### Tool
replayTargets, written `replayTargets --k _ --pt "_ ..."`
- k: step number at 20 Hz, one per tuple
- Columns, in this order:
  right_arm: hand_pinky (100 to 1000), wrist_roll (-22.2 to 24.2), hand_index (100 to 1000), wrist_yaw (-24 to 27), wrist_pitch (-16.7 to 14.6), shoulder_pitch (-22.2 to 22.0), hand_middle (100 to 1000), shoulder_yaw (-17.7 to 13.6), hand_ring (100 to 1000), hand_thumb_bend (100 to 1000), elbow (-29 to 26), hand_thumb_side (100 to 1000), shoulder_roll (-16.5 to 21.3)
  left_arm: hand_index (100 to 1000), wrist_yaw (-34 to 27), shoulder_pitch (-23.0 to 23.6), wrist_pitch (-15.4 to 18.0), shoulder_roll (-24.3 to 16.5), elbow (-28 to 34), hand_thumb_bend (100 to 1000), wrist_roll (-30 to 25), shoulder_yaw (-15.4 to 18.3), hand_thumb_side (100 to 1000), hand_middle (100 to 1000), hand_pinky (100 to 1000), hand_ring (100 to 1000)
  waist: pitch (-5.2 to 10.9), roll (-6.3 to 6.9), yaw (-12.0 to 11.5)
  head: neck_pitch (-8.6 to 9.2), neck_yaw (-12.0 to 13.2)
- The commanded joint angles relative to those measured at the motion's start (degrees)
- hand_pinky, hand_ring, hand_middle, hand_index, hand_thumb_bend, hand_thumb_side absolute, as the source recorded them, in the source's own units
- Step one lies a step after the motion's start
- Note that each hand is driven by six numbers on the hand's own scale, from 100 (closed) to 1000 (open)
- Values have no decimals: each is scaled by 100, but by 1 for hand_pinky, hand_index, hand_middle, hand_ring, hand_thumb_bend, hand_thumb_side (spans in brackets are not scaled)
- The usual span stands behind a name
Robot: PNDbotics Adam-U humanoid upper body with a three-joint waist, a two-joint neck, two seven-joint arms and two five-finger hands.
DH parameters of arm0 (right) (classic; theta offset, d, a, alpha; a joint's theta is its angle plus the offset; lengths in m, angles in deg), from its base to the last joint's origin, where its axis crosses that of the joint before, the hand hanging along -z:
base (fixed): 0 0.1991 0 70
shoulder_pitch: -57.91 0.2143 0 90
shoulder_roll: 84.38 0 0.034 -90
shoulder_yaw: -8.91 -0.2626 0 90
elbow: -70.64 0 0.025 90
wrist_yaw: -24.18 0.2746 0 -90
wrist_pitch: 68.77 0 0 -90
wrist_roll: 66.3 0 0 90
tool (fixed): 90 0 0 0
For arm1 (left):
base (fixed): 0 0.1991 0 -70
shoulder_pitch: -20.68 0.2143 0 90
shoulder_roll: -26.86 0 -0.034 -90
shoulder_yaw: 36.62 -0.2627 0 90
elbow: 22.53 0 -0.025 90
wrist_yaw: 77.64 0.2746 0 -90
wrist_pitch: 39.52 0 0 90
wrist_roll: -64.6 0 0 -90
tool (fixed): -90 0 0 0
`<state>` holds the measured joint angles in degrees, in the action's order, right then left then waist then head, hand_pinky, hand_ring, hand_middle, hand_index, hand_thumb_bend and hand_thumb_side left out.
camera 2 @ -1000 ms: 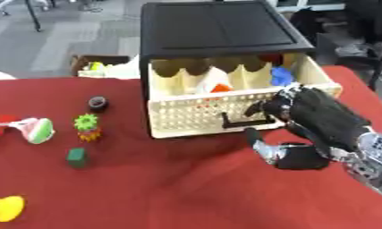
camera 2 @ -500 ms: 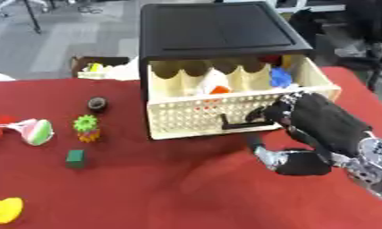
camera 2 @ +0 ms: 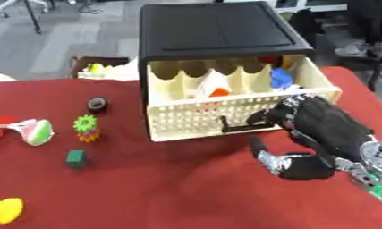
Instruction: Pick up objects from table and place into drawer.
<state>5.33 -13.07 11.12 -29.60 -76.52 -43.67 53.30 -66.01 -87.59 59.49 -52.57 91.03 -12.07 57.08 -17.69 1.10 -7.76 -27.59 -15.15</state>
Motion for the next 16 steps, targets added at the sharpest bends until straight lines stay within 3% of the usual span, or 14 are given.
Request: replayTargets --k 1,7,9,11,16 --pt "100 -33 698 -62 -4 -17 100 -71 100 100 -28 1000 120 743 5 -62 15 -65 102 100 -8 22 804 689 656 547 96 -5 1 72 21" --pt "100 2 739 -237 -45 -30 100 -101 100 100 -28 1000 116 743 3 -73 19 -66 102 100 -11 21 804 689 656 547 94 -11 1 64 39" --pt "158 -32 745 -262 -2 -41 219 -170 250 100 -28 1000 85 743 4 -74 18 -70 102 100 -2 27 803 689 656 548 95 -11 2 48 65" --pt "215 -69 743 -159 50 -52 298 -227 325 100 -28 1000 45 743 4 -76 20 -71 102 100 0 28 804 690 655 548 94 -12 2 37 109" --pt "253 -67 748 171 106 -6 370 -361 350 100 -28 1000 43 743 6 -76 21 -74 102 100 -2 28 804 690 655 548 95 -15 8 24 148"
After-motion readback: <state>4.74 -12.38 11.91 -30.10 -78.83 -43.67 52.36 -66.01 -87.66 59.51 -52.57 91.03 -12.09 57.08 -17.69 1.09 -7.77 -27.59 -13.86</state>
